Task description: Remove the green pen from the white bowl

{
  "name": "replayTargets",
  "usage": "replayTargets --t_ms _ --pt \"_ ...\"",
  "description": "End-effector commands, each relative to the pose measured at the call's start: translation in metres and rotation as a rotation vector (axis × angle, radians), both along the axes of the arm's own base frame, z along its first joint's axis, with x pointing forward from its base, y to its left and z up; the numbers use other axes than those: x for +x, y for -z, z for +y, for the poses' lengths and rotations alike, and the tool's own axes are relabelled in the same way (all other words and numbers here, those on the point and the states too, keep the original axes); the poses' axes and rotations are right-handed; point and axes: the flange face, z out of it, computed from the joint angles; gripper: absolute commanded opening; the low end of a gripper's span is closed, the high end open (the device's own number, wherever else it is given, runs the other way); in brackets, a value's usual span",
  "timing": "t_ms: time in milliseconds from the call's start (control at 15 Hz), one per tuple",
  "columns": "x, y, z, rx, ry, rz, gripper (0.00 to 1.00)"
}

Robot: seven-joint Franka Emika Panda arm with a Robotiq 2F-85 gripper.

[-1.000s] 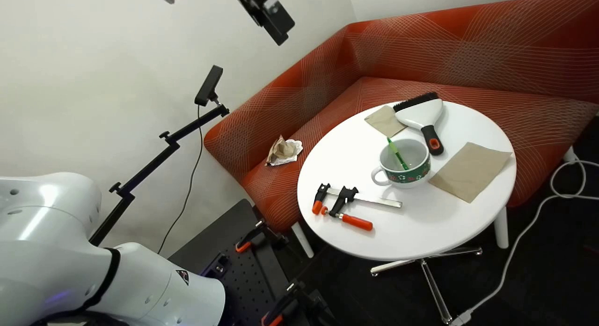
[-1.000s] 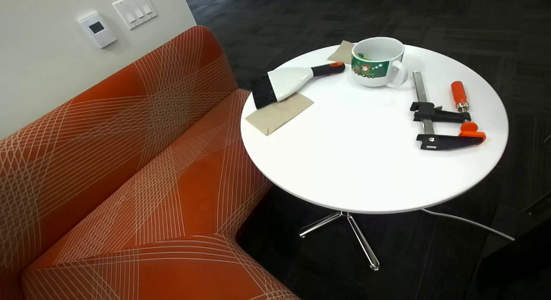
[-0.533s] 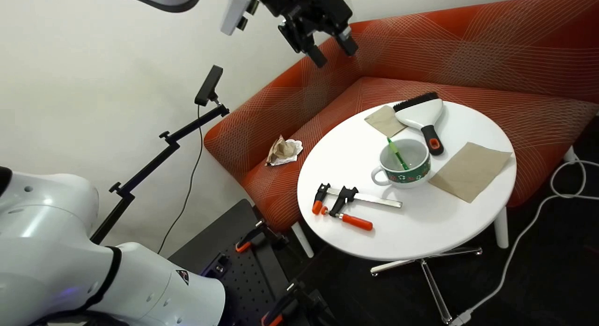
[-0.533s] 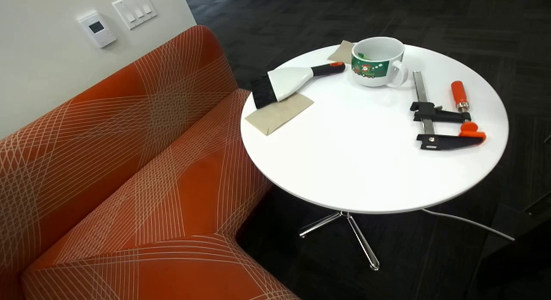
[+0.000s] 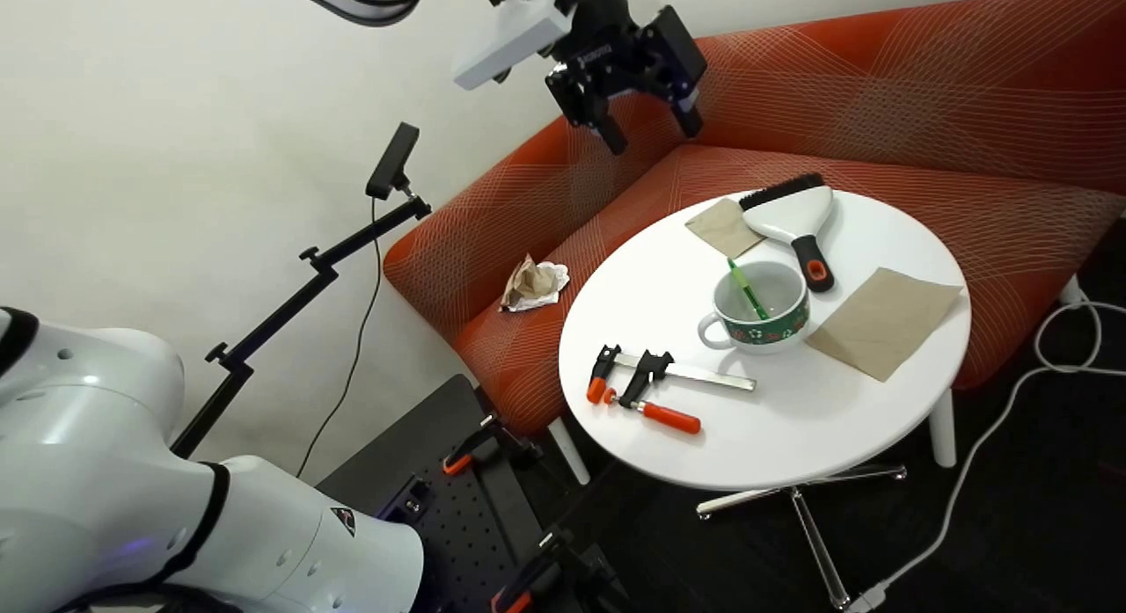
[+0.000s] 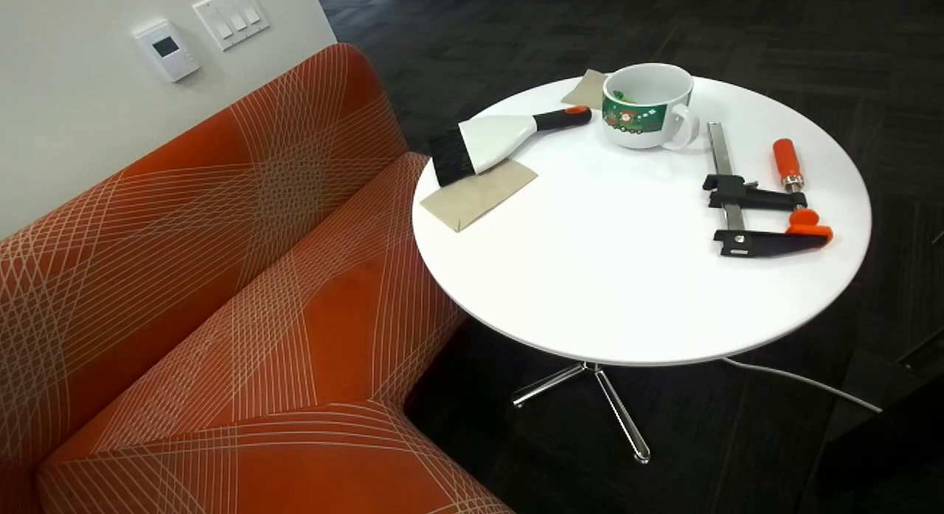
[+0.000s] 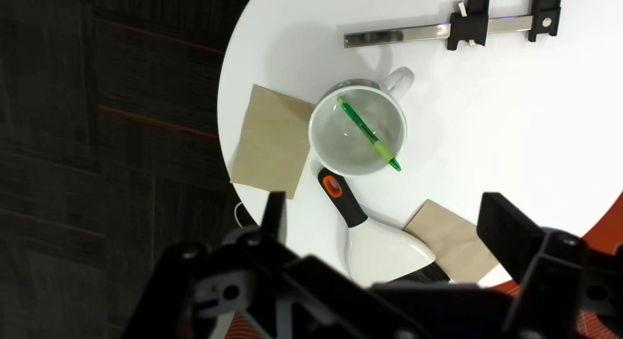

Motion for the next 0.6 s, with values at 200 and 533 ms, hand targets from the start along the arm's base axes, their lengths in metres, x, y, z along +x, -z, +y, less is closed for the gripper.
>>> replayTargets --t_ms 200,533 --pt "0.003 0.008 0.001 0.018 -0.033 0.009 1.0" --pt "0.012 0.059 0.0 0.183 -0.245 0.019 1.0"
